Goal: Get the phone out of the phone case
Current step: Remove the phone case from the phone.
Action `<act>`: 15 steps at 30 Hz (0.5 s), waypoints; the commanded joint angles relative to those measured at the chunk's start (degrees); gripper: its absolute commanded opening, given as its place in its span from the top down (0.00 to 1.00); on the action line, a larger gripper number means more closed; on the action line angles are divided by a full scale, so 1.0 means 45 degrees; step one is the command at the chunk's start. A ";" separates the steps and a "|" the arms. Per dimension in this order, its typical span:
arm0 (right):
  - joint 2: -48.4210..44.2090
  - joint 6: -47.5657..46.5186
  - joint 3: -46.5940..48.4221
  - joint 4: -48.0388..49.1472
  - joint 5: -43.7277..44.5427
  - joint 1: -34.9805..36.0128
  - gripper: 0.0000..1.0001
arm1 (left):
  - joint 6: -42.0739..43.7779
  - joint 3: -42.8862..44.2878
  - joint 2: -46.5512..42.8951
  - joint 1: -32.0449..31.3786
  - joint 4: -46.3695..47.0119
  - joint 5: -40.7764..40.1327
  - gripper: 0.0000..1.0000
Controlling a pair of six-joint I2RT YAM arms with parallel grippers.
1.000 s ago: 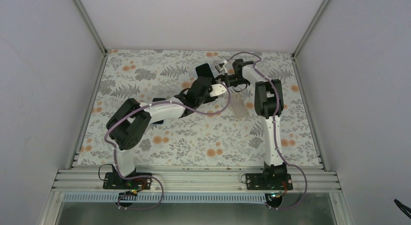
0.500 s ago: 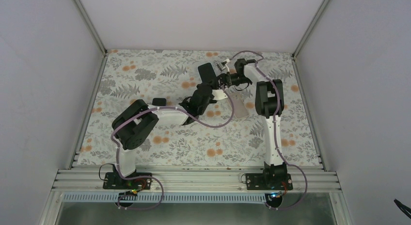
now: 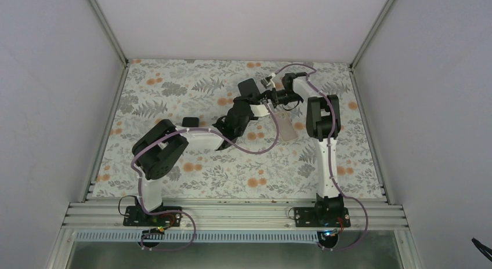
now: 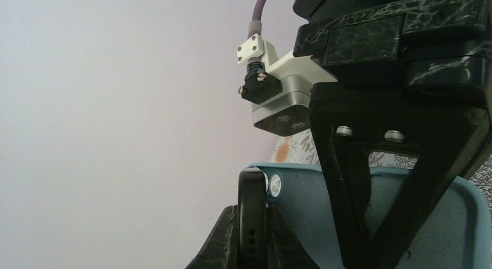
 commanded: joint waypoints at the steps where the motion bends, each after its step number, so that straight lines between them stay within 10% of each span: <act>1: -0.0218 -0.1128 -0.0056 -0.0295 -0.3363 0.0128 0.96 | -0.0526 -0.0231 -0.0523 0.0276 -0.0339 -0.0133 0.98; 15: 0.0161 0.1128 -0.0280 0.1756 -0.0983 -0.1049 0.96 | -0.1150 -0.1116 -0.4329 -0.0272 -0.5520 0.0908 0.98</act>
